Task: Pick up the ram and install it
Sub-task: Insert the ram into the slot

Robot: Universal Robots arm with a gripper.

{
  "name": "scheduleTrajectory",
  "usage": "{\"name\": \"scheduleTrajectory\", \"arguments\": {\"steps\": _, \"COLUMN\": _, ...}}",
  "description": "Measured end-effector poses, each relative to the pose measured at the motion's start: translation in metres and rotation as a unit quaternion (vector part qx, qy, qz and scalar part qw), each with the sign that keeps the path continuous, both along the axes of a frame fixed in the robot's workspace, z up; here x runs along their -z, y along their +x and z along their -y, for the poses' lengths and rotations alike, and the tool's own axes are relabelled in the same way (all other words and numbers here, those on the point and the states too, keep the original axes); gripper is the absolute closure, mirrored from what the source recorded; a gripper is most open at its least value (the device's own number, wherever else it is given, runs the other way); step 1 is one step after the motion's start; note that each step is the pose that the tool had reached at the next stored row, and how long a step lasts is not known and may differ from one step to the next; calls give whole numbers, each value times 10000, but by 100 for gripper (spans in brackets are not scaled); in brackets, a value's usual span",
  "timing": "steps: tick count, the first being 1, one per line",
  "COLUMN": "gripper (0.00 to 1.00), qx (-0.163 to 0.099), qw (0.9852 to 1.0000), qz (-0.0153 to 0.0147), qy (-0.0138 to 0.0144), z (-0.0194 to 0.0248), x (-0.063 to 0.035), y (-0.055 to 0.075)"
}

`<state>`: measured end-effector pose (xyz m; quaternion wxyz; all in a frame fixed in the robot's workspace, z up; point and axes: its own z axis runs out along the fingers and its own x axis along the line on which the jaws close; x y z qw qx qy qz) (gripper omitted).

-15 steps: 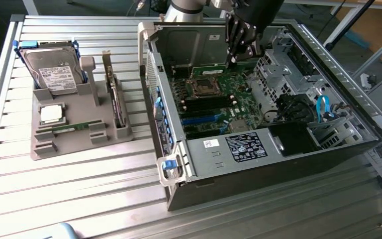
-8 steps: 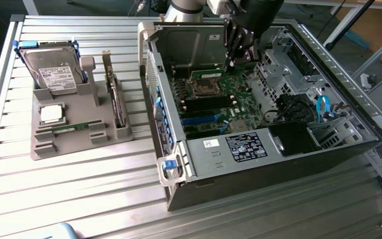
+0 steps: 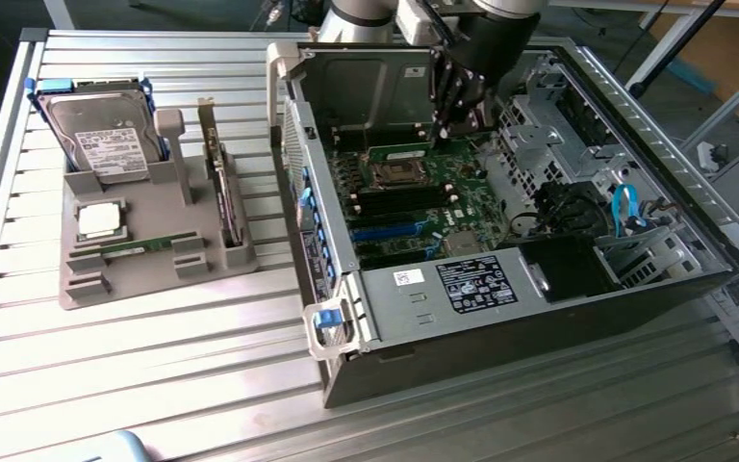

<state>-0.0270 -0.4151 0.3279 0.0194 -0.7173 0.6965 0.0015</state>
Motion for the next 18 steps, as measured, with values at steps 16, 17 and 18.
{"name": "scheduleTrajectory", "arguments": {"steps": 16, "gripper": 88, "qx": 0, "qw": 10000, "qz": 0, "qy": -4, "z": 0, "x": 265, "y": 0}}
{"name": "scheduleTrajectory", "arguments": {"steps": 17, "gripper": 88, "qx": 0, "qw": 10000, "qz": 0, "qy": -4, "z": 0, "x": 279, "y": 0}}
{"name": "scheduleTrajectory", "arguments": {"steps": 18, "gripper": 88, "qx": 0, "qw": 10000, "qz": 0, "qy": -5, "z": 0, "x": 292, "y": 0}}
